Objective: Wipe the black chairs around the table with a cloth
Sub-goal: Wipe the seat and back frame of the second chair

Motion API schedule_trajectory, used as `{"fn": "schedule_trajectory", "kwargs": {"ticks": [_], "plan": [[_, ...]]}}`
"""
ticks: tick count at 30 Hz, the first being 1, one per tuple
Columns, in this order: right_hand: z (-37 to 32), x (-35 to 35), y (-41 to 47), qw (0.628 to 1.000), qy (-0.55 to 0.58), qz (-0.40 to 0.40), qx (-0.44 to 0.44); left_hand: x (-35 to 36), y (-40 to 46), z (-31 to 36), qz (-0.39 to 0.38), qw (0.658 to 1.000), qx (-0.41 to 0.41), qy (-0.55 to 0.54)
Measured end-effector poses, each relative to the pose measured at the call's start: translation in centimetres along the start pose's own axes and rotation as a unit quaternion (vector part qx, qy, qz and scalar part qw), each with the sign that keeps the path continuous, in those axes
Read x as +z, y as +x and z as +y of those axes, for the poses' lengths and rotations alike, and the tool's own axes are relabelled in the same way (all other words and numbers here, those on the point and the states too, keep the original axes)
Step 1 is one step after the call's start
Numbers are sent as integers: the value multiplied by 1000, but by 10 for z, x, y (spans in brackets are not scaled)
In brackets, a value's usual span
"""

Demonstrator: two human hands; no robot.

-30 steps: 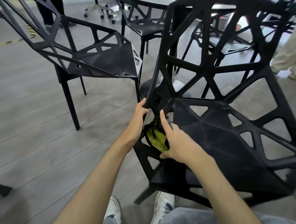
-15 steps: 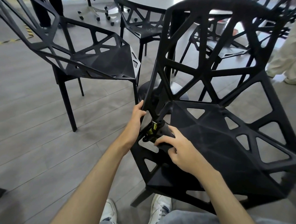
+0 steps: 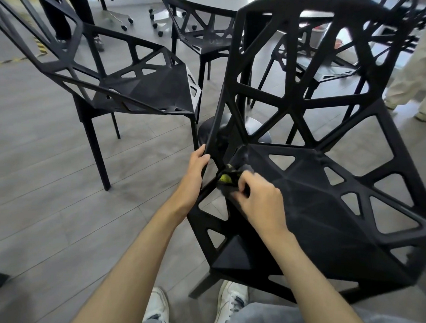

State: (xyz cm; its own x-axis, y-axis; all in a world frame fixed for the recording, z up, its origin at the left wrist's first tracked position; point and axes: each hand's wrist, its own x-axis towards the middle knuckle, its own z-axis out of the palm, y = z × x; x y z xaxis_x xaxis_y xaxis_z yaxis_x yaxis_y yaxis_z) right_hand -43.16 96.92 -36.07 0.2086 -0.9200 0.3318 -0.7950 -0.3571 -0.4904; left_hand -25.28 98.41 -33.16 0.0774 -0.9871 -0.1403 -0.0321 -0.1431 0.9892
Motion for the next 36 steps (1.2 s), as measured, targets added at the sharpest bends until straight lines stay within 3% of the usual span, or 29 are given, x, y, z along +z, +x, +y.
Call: {"fn": "schedule_trajectory", "kwargs": {"ticks": [3,6,9,14,17,22,28,33,36], "plan": [[5,-2,23,994,69,54,69,-1,2,-3,-6,1000,-1,-1],[-5,21,31,992,68,18,106,-3,5,-6,-11,1000,2,0],[-21,32,8,993,88,17,80,-5,9,-9,-14,1000,3,6],[-56,17,-56,985,161,-40,-46,-8,9,-7,-30,999,1,-12],[-60,19,-55,980,188,-42,-46,-12,8,-6,-44,999,6,-3],[-67,29,-58,985,172,5,5,-14,4,4,-60,998,10,13],[-57,21,-133,991,88,-64,-78,-14,7,-2,-58,998,-7,29],[-97,38,-86,988,147,8,46,-16,7,-4,-66,998,1,24],[-88,33,-93,994,112,-9,12,-20,14,-11,-75,997,4,26]]}}
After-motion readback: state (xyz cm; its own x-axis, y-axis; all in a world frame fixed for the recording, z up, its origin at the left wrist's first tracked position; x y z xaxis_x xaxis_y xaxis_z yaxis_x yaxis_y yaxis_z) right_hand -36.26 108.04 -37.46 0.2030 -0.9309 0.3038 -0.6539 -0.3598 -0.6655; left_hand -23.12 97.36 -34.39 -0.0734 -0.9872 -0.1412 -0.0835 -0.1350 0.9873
